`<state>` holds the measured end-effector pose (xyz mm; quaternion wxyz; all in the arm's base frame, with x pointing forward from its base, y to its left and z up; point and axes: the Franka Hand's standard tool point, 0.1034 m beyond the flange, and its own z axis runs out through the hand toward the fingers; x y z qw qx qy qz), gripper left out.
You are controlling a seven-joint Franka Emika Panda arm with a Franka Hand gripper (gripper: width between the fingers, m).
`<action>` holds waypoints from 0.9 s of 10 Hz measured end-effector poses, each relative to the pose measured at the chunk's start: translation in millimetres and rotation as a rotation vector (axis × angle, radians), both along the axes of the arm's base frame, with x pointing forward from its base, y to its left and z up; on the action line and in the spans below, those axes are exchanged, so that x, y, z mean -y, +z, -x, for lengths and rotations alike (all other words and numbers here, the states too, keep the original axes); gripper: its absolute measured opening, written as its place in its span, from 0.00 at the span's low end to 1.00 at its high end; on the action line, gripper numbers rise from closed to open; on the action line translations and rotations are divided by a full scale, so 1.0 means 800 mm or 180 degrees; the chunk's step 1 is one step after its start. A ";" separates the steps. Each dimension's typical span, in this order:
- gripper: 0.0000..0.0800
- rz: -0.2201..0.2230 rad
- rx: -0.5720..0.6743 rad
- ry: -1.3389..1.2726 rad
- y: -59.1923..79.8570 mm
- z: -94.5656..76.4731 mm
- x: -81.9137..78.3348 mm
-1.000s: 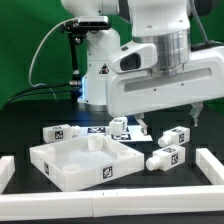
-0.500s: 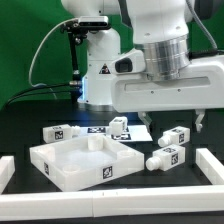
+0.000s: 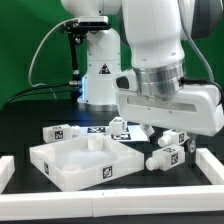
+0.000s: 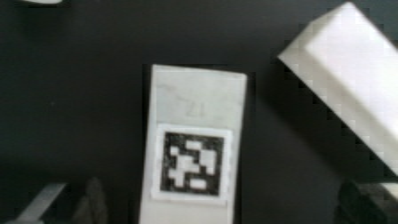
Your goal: Assemble one leg
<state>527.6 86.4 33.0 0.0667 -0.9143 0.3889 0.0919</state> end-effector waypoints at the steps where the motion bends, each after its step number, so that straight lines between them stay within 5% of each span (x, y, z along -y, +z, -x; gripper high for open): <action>1: 0.81 0.0012 0.0008 -0.0001 -0.012 0.002 -0.001; 4: 0.67 0.0009 0.0002 0.0012 -0.014 0.003 -0.003; 5: 0.44 0.0008 0.0002 0.0013 -0.014 0.003 -0.003; 9: 0.35 -0.0016 0.0058 0.0214 0.002 0.003 -0.006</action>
Offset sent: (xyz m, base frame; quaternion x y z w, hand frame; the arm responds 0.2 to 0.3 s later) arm 0.0000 0.0000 0.0000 0.0000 0.0000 0.0000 1.0000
